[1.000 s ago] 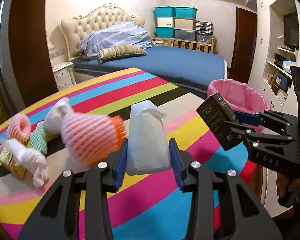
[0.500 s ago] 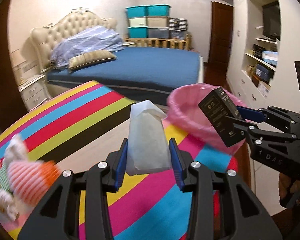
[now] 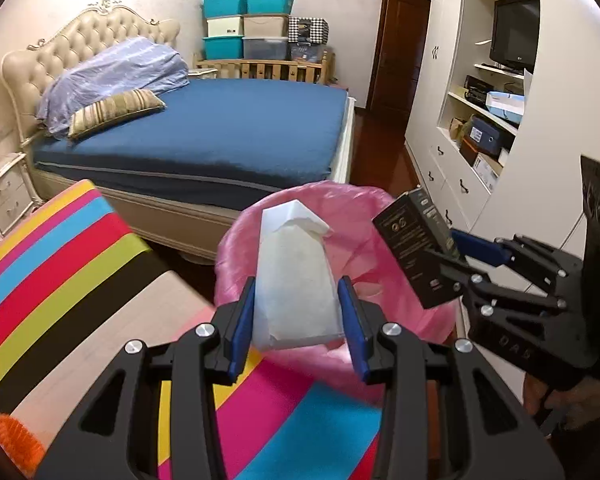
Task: Collect trash
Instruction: 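Carry the box and packet over the wastebasket and open both tools, then move both tools back over the table toward the foam pieces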
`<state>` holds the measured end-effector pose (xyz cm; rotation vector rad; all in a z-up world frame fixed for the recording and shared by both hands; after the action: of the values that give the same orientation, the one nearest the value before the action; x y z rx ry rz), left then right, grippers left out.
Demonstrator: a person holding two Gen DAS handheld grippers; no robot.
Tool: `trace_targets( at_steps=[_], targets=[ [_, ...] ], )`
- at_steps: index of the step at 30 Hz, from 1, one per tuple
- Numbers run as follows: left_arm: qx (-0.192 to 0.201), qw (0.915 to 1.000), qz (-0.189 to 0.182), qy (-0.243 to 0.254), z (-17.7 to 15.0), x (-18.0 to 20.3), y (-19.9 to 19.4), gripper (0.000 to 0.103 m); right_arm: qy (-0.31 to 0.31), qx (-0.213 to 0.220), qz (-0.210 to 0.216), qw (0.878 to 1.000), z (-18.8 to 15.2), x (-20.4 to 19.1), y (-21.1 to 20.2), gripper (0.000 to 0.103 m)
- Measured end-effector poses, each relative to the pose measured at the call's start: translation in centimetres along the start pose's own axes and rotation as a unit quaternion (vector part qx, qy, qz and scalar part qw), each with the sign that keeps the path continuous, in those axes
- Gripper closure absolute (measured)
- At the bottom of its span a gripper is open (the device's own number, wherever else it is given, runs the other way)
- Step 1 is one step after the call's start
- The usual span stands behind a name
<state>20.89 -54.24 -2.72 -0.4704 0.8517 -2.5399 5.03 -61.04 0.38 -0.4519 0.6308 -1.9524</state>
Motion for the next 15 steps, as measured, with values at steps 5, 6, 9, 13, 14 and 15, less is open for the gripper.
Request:
trace_targets(
  at_steps=[5, 6, 9, 13, 14, 15],
  targets=[
    [-0.003, 0.9997, 0.013, 0.02, 1.0, 0.2, 2.0, 0.057, 0.002, 0.0, 0.002, 1.0, 0.1, 1.4, 1.5, 0.057],
    [0.001, 0.9996, 0.02, 0.019, 1.0, -0.1, 2.2, 0.048, 0.006, 0.0, -0.001, 1.0, 0.0, 1.6, 1.6, 0.046],
    [0.005, 0.9993, 0.035, 0.011, 0.7, -1.1, 2.6, 0.034, 0.017, 0.0, -0.005, 1.0, -0.1, 2.5, 1.6, 0.045],
    [0.006, 0.9989, 0.046, 0.003, -0.7, -2.2, 1.6, 0.022, 0.029, 0.009, -0.006, 1.0, -0.6, 2.8, 0.3, 0.045],
    [0.01, 0.9984, 0.056, 0.003, -1.4, -2.6, 0.9, 0.017, 0.03, 0.01, -0.005, 0.999, -0.6, 2.6, 0.0, 0.045],
    [0.012, 0.998, 0.062, 0.003, -1.8, -2.8, 0.5, 0.011, 0.031, 0.012, -0.005, 0.999, -0.8, 2.3, -0.3, 0.043]
  ],
)
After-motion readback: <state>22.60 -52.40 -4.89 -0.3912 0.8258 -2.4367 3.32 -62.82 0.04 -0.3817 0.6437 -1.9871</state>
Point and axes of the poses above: each gripper's, at about its wrist camera, not at the fingertips, and y roughly the way its jaws point, x to its right, z to its top, the point moved 5 cm from there along y, roughly the way its jaws point, and after that the axes turned 9 degrees about -z, right-handed, at the moved point
